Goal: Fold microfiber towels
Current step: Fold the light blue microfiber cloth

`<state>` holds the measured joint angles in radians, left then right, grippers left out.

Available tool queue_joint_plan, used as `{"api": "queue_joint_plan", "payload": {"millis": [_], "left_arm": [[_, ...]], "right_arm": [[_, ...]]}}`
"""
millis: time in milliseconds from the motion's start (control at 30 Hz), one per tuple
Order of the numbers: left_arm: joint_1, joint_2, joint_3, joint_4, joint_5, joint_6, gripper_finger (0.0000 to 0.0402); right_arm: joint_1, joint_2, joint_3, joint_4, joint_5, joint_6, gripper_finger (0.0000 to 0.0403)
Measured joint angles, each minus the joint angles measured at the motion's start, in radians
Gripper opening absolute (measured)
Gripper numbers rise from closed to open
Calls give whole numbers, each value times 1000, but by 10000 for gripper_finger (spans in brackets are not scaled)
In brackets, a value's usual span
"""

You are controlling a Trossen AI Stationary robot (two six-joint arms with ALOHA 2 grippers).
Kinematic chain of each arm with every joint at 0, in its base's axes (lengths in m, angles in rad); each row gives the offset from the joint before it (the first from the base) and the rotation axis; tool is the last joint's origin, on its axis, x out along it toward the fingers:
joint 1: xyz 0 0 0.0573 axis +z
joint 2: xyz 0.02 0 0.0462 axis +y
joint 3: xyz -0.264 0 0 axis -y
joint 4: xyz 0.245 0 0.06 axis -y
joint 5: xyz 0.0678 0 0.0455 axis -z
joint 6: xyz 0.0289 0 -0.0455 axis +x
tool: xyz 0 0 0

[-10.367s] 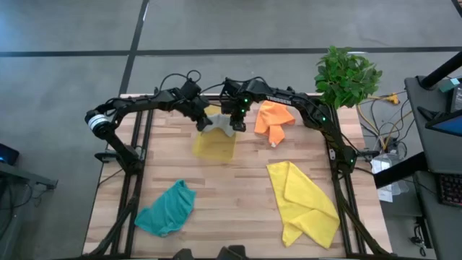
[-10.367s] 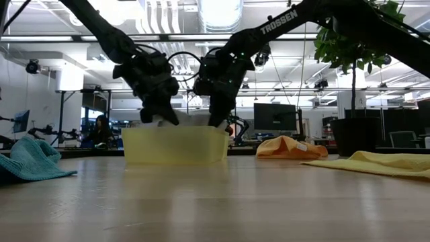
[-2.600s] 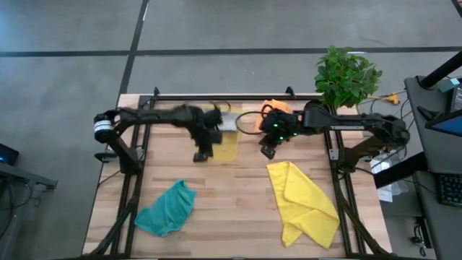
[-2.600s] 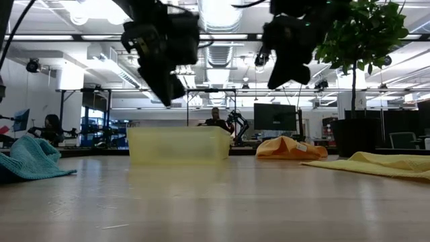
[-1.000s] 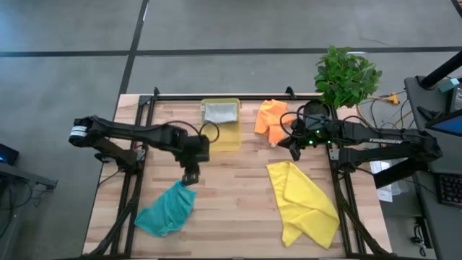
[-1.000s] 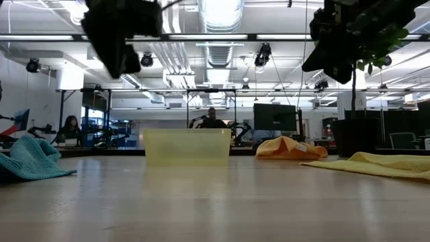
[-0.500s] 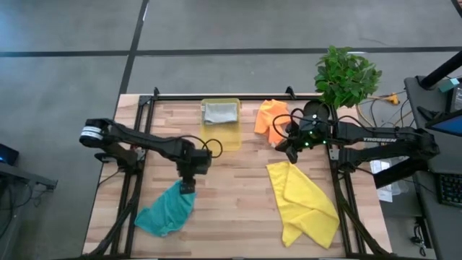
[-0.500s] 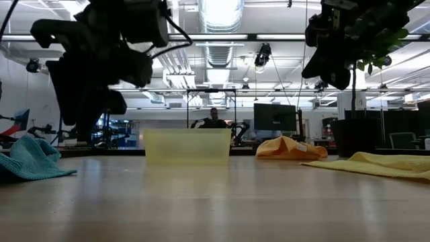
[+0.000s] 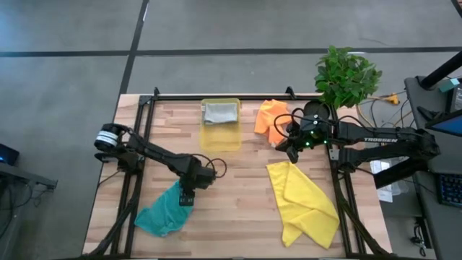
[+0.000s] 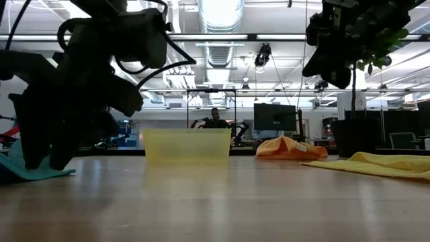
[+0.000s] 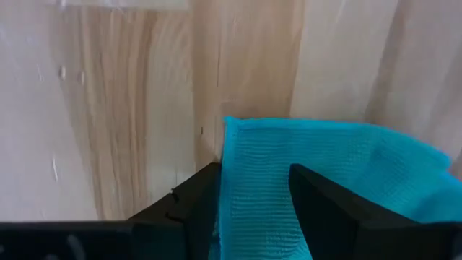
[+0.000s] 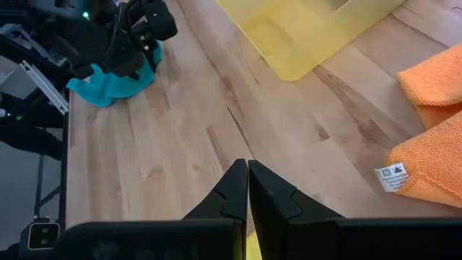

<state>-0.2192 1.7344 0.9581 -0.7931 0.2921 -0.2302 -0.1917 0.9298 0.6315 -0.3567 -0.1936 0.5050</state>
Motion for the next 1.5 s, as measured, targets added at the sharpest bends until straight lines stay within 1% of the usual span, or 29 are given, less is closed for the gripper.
{"api": "queue_joint_plan", "payload": {"millis": [67,133,200,300,333,467,533,600,700,800,900,1033,1133,1233,1333,1433,1500], "left_arm": [[-8,33,1,-3,-11,-1,158],[-16,57,4,-10,-28,-1,144],[-22,65,9,-18,-51,1,111],[-22,50,16,-33,-70,8,33],[-18,31,19,-37,-73,8,17],[9,-55,21,-47,-104,2,5],[34,-135,39,-61,-124,-6,2],[61,-216,53,-61,-154,-31,1],[99,-328,69,-57,-236,-86,1],[139,-448,94,-36,-332,-131,1],[174,-539,93,21,-430,-183,0],[208,-630,86,115,-533,-235,0],[229,-657,81,168,-570,-235,0],[244,-661,81,195,-579,-234,0],[248,-655,81,195,-578,-218,0],[248,-651,80,192,-557,-198,0],[248,-647,81,197,-547,-197,0]], "right_arm": [[0,0,0,0,0,3,9],[0,-1,0,0,0,17,9],[0,-2,0,0,-5,20,9],[0,-3,0,0,-17,26,9],[0,-3,0,0,-19,35,9],[0,-3,0,18,-20,44,9],[0,-3,0,69,-25,39,9],[0,-2,0,163,-59,39,9],[6,9,0,370,-134,50,9],[13,42,2,590,-148,79,9],[13,103,2,732,-144,98,13],[16,220,37,745,-120,118,39],[31,327,107,748,-110,72,73],[48,444,203,749,-93,-12,109],[55,560,316,749,-92,-105,136],[54,673,435,710,-90,-184,151],[54,741,511,654,-91,-224,156]]}}
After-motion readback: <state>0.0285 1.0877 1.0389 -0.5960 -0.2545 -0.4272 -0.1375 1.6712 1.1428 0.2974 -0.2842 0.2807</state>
